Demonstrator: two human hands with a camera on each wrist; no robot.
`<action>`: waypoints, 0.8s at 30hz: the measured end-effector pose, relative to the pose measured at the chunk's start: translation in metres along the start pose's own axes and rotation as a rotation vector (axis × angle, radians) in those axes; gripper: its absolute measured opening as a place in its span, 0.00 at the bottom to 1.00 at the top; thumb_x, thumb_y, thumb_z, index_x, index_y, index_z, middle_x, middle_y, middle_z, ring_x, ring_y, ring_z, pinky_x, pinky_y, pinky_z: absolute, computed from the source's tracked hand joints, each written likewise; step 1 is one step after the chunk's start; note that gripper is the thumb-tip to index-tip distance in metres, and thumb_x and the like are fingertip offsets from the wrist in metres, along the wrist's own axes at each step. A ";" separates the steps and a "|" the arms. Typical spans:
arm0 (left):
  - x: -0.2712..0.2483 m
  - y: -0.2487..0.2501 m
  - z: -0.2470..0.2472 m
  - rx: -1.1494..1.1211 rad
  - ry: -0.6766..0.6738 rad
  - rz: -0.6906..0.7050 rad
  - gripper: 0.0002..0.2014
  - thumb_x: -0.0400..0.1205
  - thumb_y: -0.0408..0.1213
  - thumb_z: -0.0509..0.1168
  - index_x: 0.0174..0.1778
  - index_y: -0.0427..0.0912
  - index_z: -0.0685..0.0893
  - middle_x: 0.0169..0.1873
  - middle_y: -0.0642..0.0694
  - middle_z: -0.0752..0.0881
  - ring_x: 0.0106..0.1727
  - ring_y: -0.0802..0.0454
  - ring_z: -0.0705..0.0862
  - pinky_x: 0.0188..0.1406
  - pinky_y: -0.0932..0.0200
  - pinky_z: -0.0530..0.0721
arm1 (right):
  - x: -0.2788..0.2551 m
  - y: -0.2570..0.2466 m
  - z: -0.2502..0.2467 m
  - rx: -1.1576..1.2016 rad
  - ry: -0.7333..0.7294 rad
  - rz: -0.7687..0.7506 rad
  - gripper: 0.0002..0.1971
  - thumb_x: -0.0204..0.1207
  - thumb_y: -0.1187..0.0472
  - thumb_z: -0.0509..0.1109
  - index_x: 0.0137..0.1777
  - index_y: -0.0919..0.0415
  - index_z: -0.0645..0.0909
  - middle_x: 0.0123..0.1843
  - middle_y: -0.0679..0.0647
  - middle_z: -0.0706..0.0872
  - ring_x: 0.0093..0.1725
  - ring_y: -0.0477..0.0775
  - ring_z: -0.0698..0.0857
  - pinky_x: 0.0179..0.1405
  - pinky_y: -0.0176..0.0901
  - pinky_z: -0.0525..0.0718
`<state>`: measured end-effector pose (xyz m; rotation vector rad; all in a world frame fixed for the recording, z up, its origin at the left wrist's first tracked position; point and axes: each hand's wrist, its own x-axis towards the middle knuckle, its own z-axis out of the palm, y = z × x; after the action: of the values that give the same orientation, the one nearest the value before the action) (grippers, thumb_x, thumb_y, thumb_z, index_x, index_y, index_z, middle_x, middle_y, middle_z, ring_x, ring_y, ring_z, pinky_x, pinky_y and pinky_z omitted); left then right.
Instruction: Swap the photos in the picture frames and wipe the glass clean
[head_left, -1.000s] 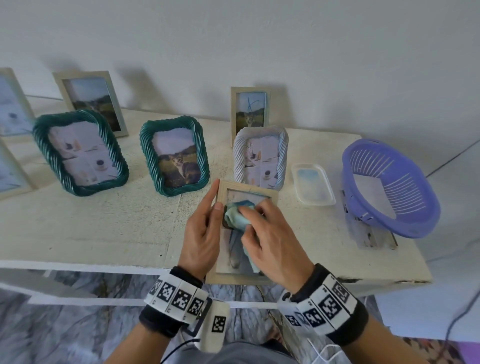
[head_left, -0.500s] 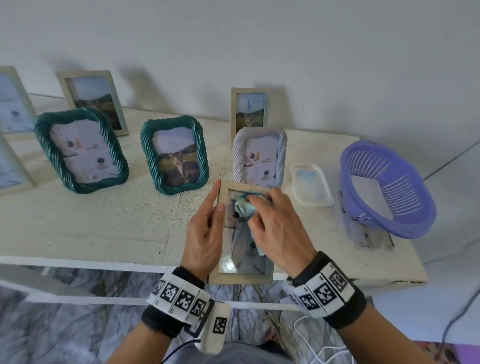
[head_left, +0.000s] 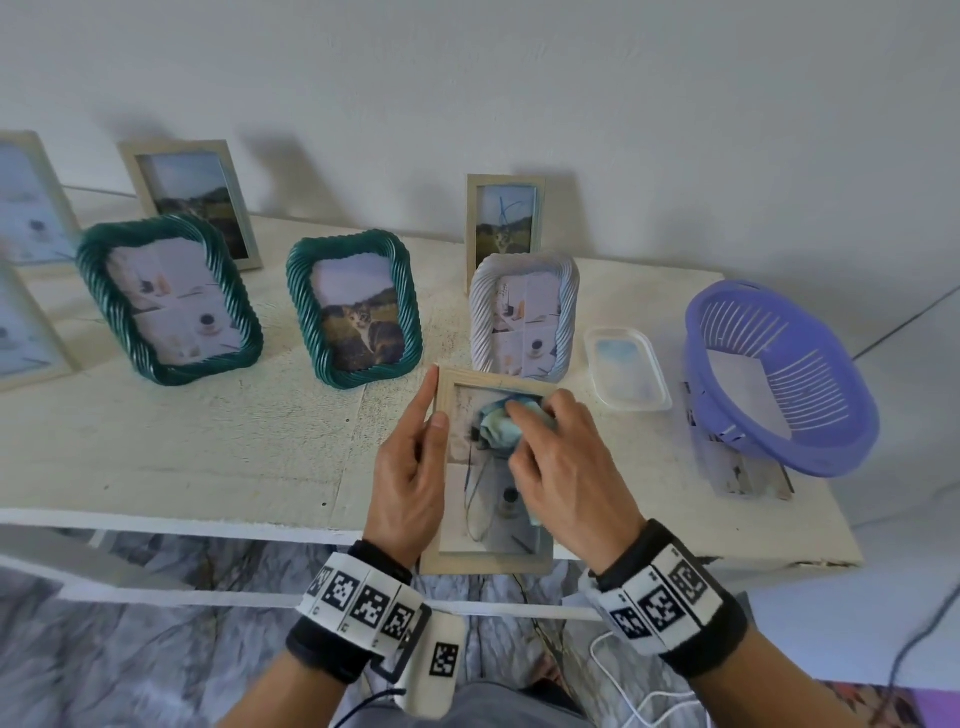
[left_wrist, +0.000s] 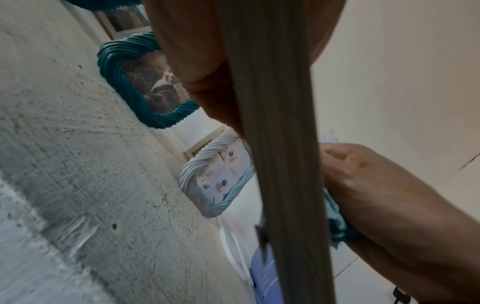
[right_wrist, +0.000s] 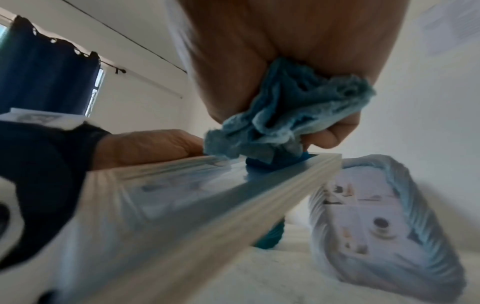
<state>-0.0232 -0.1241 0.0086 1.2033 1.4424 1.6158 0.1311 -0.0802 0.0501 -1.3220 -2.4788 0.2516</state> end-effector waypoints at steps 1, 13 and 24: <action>-0.001 0.001 0.000 -0.003 0.004 -0.001 0.22 0.90 0.28 0.54 0.82 0.38 0.67 0.61 0.24 0.83 0.64 0.50 0.81 0.61 0.47 0.82 | -0.001 -0.005 0.001 0.023 -0.003 -0.018 0.19 0.77 0.59 0.59 0.65 0.62 0.78 0.53 0.58 0.73 0.46 0.54 0.75 0.46 0.42 0.82; 0.000 0.001 0.003 0.041 -0.016 0.098 0.23 0.89 0.28 0.55 0.82 0.39 0.66 0.46 0.17 0.82 0.37 0.54 0.86 0.41 0.81 0.74 | 0.007 -0.018 0.005 0.093 0.084 0.065 0.23 0.79 0.51 0.48 0.62 0.59 0.80 0.48 0.53 0.71 0.42 0.51 0.72 0.41 0.42 0.81; 0.005 0.005 0.001 0.019 0.016 0.040 0.22 0.90 0.28 0.54 0.82 0.41 0.65 0.57 0.19 0.82 0.61 0.45 0.81 0.61 0.56 0.84 | 0.011 -0.012 0.002 0.066 0.046 0.004 0.23 0.80 0.53 0.50 0.67 0.59 0.78 0.51 0.56 0.72 0.46 0.53 0.75 0.42 0.40 0.81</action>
<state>-0.0237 -0.1202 0.0143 1.2396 1.4548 1.6450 0.1148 -0.0779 0.0538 -1.2918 -2.4088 0.2974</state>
